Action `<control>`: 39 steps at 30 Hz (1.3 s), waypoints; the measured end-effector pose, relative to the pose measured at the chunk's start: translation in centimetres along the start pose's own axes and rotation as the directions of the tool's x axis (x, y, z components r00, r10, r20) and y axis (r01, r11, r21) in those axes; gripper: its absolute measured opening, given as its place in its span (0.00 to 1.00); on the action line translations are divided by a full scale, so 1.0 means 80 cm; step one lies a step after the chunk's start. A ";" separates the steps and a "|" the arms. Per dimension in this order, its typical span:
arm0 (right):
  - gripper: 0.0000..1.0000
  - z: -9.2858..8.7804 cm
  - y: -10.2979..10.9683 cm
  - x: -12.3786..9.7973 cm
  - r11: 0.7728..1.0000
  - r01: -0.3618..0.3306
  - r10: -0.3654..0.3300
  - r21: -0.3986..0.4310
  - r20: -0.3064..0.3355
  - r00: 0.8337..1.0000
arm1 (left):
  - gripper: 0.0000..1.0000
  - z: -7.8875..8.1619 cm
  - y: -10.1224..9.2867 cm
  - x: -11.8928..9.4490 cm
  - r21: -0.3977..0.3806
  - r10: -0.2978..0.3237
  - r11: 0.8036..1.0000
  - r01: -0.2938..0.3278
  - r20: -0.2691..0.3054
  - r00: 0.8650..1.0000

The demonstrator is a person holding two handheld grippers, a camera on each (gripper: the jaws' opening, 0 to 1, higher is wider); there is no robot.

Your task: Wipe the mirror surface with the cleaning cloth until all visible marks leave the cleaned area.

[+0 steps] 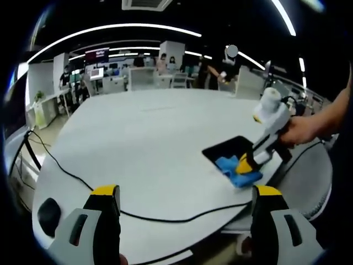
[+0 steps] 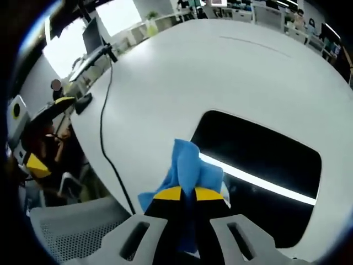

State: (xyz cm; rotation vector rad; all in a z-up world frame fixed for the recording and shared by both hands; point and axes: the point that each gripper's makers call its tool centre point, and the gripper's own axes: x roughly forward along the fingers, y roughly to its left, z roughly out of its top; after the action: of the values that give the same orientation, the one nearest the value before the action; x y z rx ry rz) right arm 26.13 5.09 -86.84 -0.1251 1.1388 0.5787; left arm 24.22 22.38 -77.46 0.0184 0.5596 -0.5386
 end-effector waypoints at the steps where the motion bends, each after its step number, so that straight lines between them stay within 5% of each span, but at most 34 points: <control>1: 0.01 0.000 0.000 0.000 1.000 0.001 -0.001 -0.002 0.001 1.000 | 1.00 0.001 0.001 0.001 -0.003 -0.002 1.000 0.002 0.000 1.000; 12: 0.01 0.011 -0.009 0.004 1.000 0.011 -0.011 0.018 0.006 1.000 | 1.00 0.009 0.002 0.010 -0.012 -0.010 1.000 0.010 0.003 1.000; 31: 0.01 0.060 -0.028 0.023 1.000 0.006 -0.005 -0.012 0.014 1.000 | 1.00 -0.016 -0.015 0.010 -0.022 -0.028 0.999 0.028 -0.039 0.999; 39: 0.01 0.086 -0.036 0.032 0.993 0.015 -0.012 -0.116 0.030 0.999 | 1.00 -0.019 -0.016 0.005 -0.030 -0.023 0.999 0.022 -0.040 0.999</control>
State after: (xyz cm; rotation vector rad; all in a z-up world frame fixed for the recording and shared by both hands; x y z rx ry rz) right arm 33.94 6.23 -86.72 -0.2241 1.0754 0.6335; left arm 23.12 21.35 -78.83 -0.0052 0.6078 -0.5527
